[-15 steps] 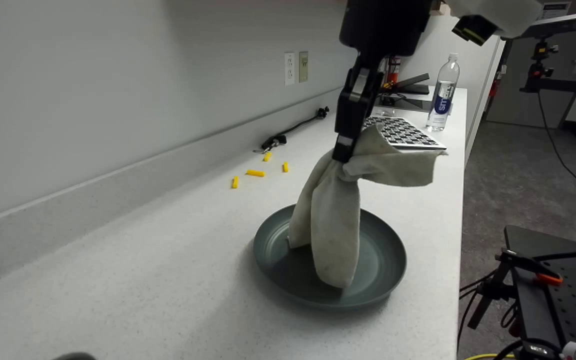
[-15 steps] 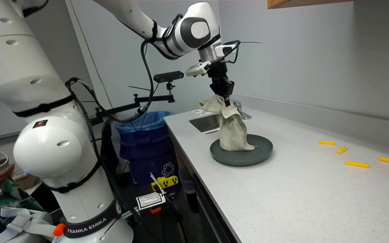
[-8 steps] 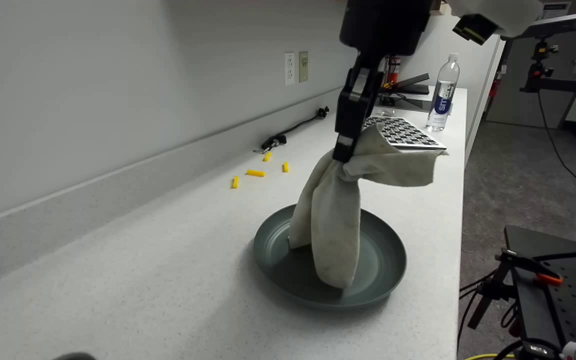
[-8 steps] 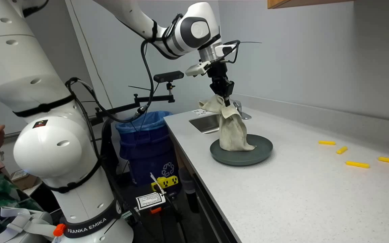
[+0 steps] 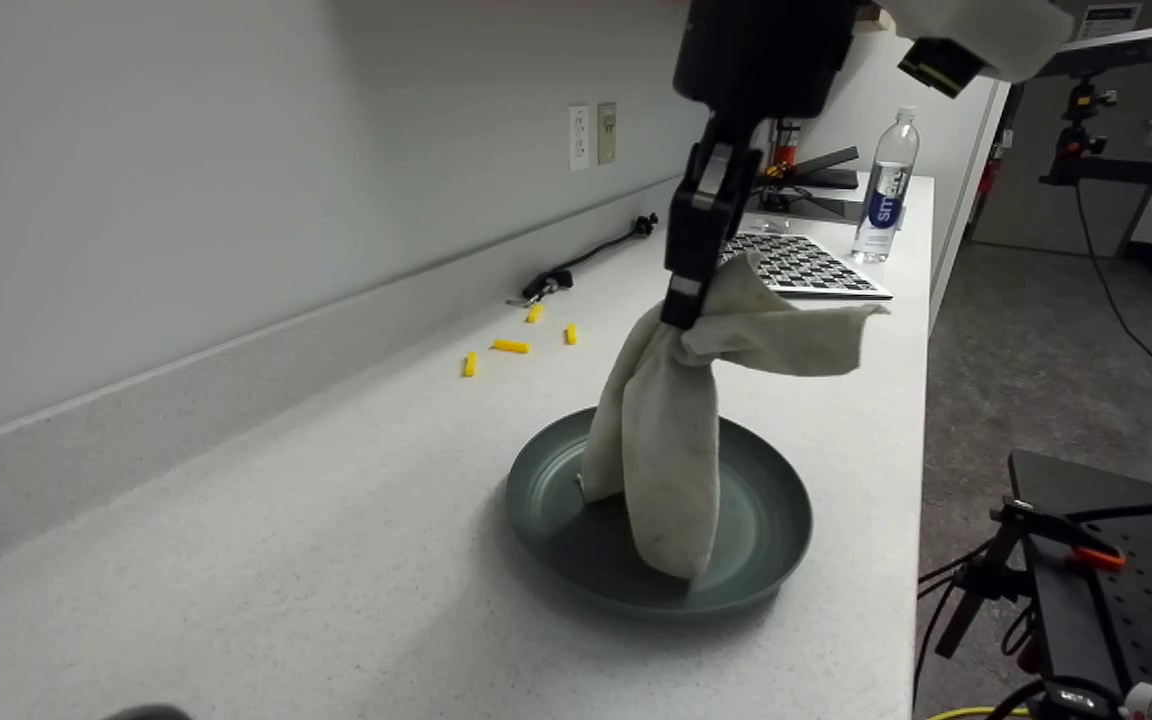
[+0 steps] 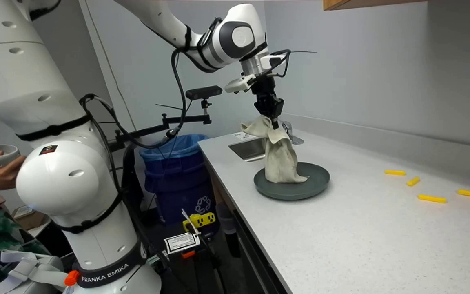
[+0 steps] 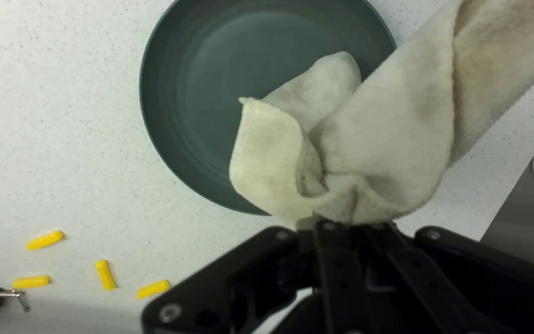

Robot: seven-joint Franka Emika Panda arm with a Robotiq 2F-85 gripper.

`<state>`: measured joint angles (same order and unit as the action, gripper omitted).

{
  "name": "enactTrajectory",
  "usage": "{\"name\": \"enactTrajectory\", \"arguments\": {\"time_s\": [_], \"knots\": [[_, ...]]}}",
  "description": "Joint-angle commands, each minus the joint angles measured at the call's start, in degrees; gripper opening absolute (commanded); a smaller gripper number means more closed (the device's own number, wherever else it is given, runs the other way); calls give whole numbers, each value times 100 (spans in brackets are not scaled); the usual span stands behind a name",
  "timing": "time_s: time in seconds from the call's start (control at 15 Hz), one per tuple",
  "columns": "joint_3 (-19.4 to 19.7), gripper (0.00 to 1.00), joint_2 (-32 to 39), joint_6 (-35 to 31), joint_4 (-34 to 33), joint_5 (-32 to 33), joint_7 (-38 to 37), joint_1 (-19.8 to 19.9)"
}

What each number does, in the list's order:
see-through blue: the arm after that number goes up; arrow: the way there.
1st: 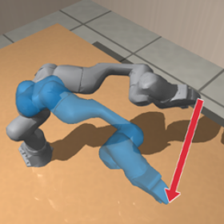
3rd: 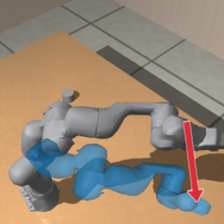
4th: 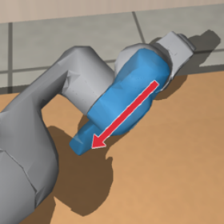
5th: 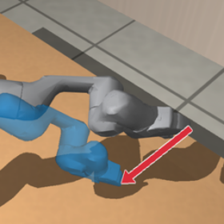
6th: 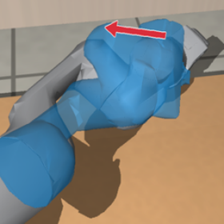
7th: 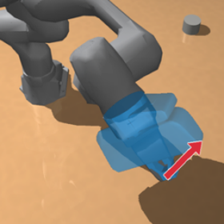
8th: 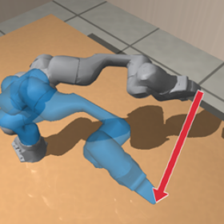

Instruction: Use the towel on the left to wipe the grey plate

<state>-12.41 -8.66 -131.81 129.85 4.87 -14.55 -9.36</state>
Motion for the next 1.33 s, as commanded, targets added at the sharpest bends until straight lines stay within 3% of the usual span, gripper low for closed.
{"name": "enactTrajectory", "arguments": {"time_s": [0.0, 0.4, 0.87, 1.27], "knots": [[-96, 1, 1151, 97, -1228, 413, -462, 21], [255, 1, 2226, 398, -2179, 462, -661, -125], [594, 1, 2166, 1148, -1770, 286, -759, -53], [848, 1, 2518, 989, -1755, 436, -863, -27]]}}
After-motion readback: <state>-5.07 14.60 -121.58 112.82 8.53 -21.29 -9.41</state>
